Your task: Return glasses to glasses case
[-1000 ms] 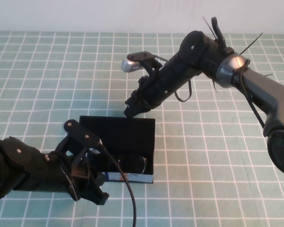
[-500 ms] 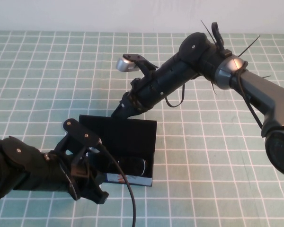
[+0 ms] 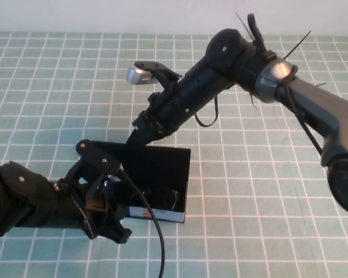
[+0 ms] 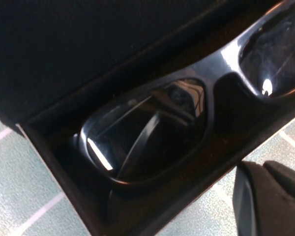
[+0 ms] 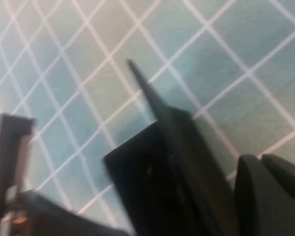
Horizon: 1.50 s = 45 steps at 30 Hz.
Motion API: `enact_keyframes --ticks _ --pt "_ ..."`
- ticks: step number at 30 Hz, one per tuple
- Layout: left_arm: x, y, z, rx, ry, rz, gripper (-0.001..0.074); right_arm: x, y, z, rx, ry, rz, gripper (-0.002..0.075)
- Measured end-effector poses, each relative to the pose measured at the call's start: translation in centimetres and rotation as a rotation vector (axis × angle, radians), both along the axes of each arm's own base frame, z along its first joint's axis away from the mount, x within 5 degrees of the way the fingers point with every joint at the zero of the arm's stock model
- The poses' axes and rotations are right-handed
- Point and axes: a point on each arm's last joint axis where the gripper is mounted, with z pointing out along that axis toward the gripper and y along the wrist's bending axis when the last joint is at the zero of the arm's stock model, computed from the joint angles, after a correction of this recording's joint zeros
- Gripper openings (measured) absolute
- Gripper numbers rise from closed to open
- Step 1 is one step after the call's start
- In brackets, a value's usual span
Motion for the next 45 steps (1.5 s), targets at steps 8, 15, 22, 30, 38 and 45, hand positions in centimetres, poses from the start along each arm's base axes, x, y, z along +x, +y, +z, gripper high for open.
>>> enact_keyframes --ticks 8,15,22,30,38,45 --pt "0.0 0.0 0.0 0.001 -0.001 -0.002 -0.0001 -2.7 -0.8 -1.4 -0.074 0.098 0.015 -0.0011" --pt "-0.4 0.0 -0.2 0.051 -0.001 -0.103 -0.0001 -3.1 -1.2 -2.8 -0.103 0.109 0.045 -0.0011" --pt "-2.2 -0.6 1.9 0.113 0.154 -0.486 -0.0001 -2.9 -0.9 -2.1 -0.091 0.077 0.051 -0.0011" --pt "-1.7 1.1 10.2 0.338 0.224 -0.449 -0.0001 -3.1 0.0 -1.0 -0.069 0.046 0.067 -0.0011" --pt "-4.4 4.8 18.6 0.382 -0.119 -0.181 -0.0001 -5.9 2.3 -2.3 -0.179 0.007 0.178 -0.0011" --pt "-8.0 6.8 22.3 0.260 -0.293 -0.042 -0.0001 -6.0 2.3 -1.9 -0.185 -0.011 0.182 -0.0011"
